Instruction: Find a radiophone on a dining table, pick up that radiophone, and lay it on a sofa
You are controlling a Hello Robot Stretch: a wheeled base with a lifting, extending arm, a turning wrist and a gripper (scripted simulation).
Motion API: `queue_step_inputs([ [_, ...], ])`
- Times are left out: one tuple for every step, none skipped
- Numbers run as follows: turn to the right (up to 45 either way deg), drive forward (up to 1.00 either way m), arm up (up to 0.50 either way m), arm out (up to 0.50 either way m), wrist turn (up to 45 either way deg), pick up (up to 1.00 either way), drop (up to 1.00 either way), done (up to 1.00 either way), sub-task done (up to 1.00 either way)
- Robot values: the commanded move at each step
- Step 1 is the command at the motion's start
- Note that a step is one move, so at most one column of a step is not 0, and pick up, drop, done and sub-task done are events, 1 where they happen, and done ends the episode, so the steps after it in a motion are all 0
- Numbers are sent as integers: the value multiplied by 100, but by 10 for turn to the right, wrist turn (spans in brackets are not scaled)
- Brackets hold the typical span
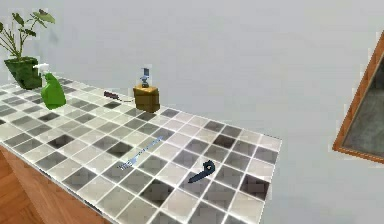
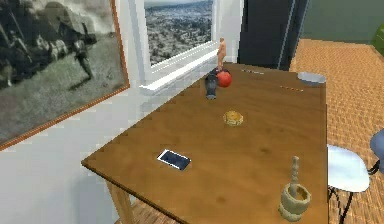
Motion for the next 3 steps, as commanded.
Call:
queue_step_inputs([
  [0, 0, 36, 0, 0, 0, 0, 0, 0],
  [0, 0, 0, 32, 0, 0, 0, 0, 0],
  [0, 0, 0, 0, 450, 0, 0, 0, 0],
])
